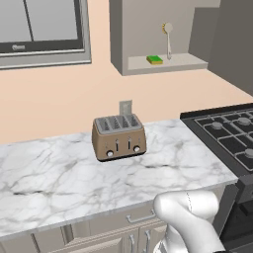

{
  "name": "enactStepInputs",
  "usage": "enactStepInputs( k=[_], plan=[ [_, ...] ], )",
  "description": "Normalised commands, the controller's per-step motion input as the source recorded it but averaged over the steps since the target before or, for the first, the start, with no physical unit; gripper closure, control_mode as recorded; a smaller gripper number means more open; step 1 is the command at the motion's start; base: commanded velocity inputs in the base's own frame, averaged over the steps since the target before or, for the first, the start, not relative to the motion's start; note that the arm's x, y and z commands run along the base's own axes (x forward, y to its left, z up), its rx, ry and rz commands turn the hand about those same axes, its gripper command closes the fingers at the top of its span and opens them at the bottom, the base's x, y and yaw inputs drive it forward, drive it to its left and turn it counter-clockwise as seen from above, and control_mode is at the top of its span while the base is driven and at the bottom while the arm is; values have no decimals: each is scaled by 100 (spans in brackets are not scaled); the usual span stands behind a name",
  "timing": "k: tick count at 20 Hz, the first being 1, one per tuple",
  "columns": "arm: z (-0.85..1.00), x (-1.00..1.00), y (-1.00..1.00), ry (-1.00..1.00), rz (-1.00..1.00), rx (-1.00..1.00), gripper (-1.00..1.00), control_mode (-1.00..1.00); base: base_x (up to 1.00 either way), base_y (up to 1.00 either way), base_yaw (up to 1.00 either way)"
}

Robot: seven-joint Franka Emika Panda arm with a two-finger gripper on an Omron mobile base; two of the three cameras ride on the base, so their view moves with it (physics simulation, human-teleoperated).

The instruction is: Pick up the sponge and dish brush from the sink, and place them back in the cabinet, and close the cabinet door.

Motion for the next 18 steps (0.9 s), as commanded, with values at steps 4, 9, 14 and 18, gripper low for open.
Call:
enactStepInputs(
  k=[4, 9, 14, 18],
  plan=[
    [11, 0, -21, 0, -5, 6, -100, -100, 0, 0, 0],
    [12, 0, -28, 0, -5, 7, -100, -100, 0, 0, 0],
    [2, 0, -30, 0, -4, 5, -100, -100, 0, 0, 0],
    [0, 0, -29, 0, -1, 2, -100, -100, 0, 0, 0]
  ],
)
